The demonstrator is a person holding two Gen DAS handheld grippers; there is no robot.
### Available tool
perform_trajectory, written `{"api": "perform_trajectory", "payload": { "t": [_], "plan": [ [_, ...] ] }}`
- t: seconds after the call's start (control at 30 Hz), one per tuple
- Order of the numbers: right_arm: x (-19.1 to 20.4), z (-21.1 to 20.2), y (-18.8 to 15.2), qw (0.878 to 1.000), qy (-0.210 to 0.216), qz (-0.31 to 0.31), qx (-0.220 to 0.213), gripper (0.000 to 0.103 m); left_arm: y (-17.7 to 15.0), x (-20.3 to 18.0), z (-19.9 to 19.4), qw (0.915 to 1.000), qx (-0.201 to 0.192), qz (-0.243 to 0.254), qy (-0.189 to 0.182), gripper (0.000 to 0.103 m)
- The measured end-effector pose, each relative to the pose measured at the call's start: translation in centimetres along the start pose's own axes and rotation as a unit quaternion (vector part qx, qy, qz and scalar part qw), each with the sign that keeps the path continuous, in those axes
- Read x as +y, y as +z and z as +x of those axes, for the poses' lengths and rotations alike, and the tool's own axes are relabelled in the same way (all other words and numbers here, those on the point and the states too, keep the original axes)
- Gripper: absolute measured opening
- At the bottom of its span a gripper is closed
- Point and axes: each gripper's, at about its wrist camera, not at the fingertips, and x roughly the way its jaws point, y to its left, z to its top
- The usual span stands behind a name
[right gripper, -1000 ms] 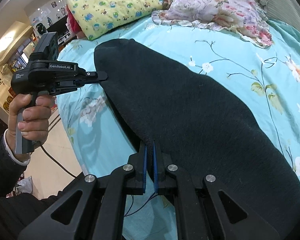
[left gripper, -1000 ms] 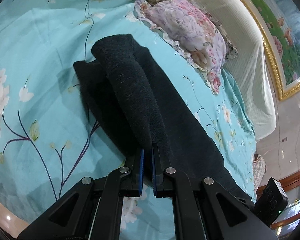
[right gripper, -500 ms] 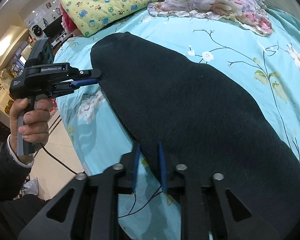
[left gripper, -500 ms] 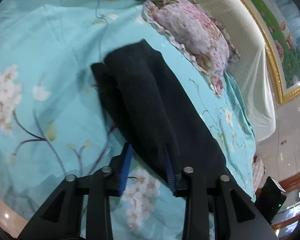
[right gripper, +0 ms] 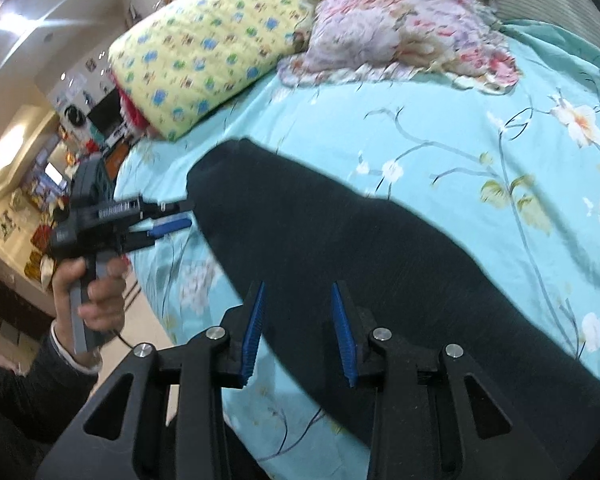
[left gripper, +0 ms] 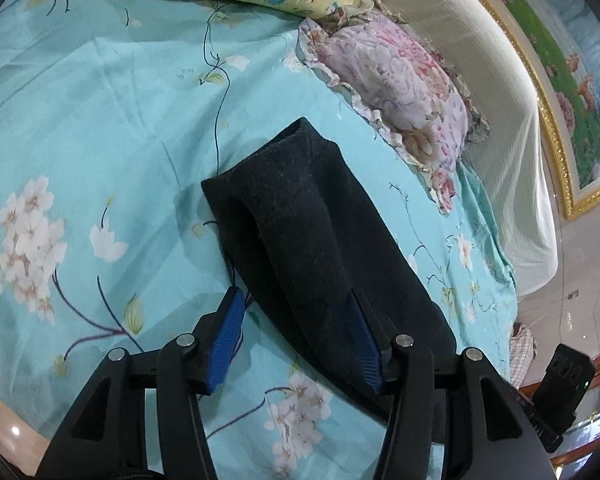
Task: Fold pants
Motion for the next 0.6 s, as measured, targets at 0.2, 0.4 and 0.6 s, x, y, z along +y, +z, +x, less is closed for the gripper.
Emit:
{"api": "perform_trajectory", "payload": {
  "t": [0.2, 0.4, 0.6],
  "plan": [
    [-3.1, 0.2, 3.5, 0.998, 0.013, 0.055, -0.023, 0.035, 1.5, -0.1, 0.7, 0.9999, 0.004, 0.001, 0.016, 0.062],
    [-6.4, 2.8, 6.6, 0.996, 0.012, 0.089, -0.014, 0.035, 2.3, 0.7, 1.2, 0.9997, 0.003, -0.012, 0.02, 0.062],
    [-8.2, 7.1, 7.1, 0.996, -0.002, 0.083, 0.034, 0.035, 2.8, 1.4, 2.0, 0.9995, -0.001, -0.019, 0.025, 0.06]
  ]
}}
